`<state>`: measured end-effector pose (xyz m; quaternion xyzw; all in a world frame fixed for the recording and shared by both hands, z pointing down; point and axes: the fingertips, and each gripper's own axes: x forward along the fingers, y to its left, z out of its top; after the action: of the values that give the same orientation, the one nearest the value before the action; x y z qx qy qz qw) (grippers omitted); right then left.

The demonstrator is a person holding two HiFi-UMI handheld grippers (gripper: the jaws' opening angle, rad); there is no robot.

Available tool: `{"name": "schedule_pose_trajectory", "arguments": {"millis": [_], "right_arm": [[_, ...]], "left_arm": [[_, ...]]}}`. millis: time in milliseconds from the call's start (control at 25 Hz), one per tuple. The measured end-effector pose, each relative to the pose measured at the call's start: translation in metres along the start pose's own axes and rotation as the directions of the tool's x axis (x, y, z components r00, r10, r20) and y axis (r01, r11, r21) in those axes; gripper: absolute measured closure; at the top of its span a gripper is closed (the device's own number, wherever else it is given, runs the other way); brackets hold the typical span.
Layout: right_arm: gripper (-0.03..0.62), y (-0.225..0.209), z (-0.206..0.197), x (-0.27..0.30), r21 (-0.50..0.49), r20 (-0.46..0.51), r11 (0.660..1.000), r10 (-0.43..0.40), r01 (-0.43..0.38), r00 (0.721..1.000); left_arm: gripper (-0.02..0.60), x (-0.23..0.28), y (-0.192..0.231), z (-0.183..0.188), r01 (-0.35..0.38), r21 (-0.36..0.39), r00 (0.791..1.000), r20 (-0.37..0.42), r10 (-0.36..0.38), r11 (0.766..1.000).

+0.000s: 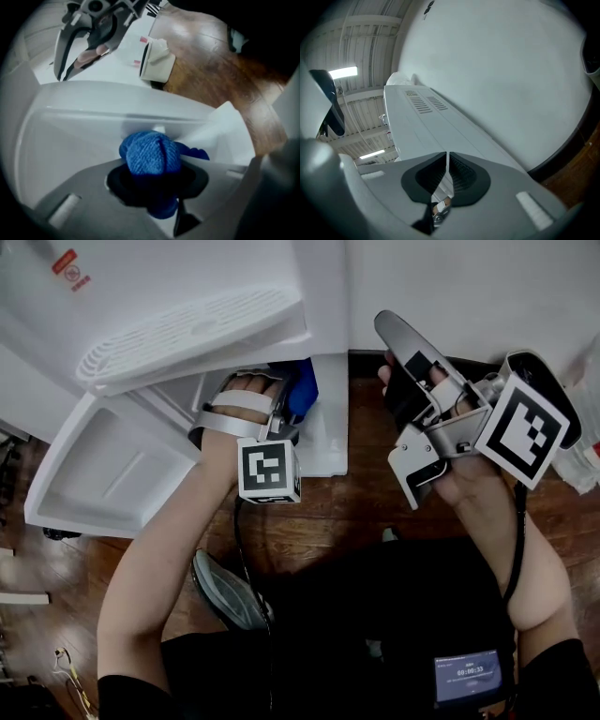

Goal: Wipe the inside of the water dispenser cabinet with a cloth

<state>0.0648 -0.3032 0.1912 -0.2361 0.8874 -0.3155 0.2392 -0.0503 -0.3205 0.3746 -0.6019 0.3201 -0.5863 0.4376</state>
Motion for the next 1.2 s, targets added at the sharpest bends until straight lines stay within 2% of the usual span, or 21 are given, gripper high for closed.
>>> {"name": "schedule_pose_trajectory", "arguments": {"millis": [120, 240, 280, 400, 480, 560, 640, 720, 800, 920, 1080, 1160, 1200], "right_arm": [[0.572, 0.000, -0.003, 0.000, 0.002, -0.006, 1.000, -0.003, 0.003, 1.000], [0.572, -0.001, -0.005, 0.000, 0.000, -0.018, 1.000, -0.010, 0.010, 1.000], [0.572, 0.000, -0.005, 0.001, -0.003, -0.018, 1.000, -0.009, 0.009, 1.000], [0.572, -0.001, -0.005, 0.002, -0.001, -0.017, 1.000, -0.006, 0.006, 1.000], [0.572, -0.003, -0.005, 0.001, 0.004, -0.017, 1.000, -0.009, 0.010, 1.000], [0.572, -0.004, -0.005, 0.001, 0.008, -0.018, 1.000, -0.010, 0.010, 1.000], [0.572, -0.004, -0.005, 0.001, 0.012, -0.019, 1.000, -0.005, 0.006, 1.000], [0.572, -0.003, -0.006, 0.002, 0.017, -0.019, 1.000, 0.001, -0.001, 1.000], [0.572, -0.001, -0.005, 0.002, 0.026, -0.010, 1.000, 0.013, -0.013, 1.000], [0.572, 0.000, -0.006, 0.002, 0.041, -0.002, 0.999, 0.021, -0.021, 1.000], [0.574, 0.000, -0.004, 0.001, 0.047, 0.001, 0.999, 0.018, -0.018, 1.000], [0.576, 0.003, -0.004, 0.003, 0.048, 0.003, 0.999, 0.024, -0.024, 1.000], [0.576, 0.003, -0.005, 0.003, 0.049, 0.001, 0.998, 0.025, -0.025, 1.000]], "left_arm": [[0.463, -0.013, -0.037, 0.004, 0.124, 0.033, 0.992, 0.010, -0.125, 0.992], [0.463, -0.016, -0.058, 0.023, 0.110, 0.175, 0.992, 0.049, -0.120, 0.978], [0.463, -0.011, -0.062, 0.025, 0.110, 0.198, 0.992, 0.046, -0.122, 0.974], [0.463, 0.015, -0.062, 0.013, 0.134, 0.121, 0.991, 0.008, -0.135, 0.984], [0.463, 0.040, -0.046, -0.002, 0.077, 0.098, 0.996, -0.041, -0.073, 0.992], [0.463, 0.061, -0.034, -0.010, 0.042, 0.111, 0.996, -0.083, -0.033, 0.993], [0.463, 0.077, -0.038, -0.013, 0.082, 0.111, 0.992, -0.104, -0.071, 0.990], [0.463, 0.086, -0.053, -0.011, 0.173, 0.073, 0.983, -0.077, -0.167, 0.982], [0.463, 0.086, -0.070, -0.006, 0.283, 0.019, 0.959, -0.018, -0.283, 0.959], [0.465, 0.068, -0.091, 0.003, 0.442, -0.019, 0.896, 0.052, -0.440, 0.897], [0.465, 0.015, -0.122, 0.024, 0.600, 0.049, 0.792, 0.106, -0.601, 0.799], [0.465, -0.007, -0.133, 0.033, 0.640, 0.076, 0.754, 0.128, -0.644, 0.764], [0.465, -0.011, -0.136, 0.035, 0.650, 0.076, 0.745, 0.136, -0.653, 0.756]]}}
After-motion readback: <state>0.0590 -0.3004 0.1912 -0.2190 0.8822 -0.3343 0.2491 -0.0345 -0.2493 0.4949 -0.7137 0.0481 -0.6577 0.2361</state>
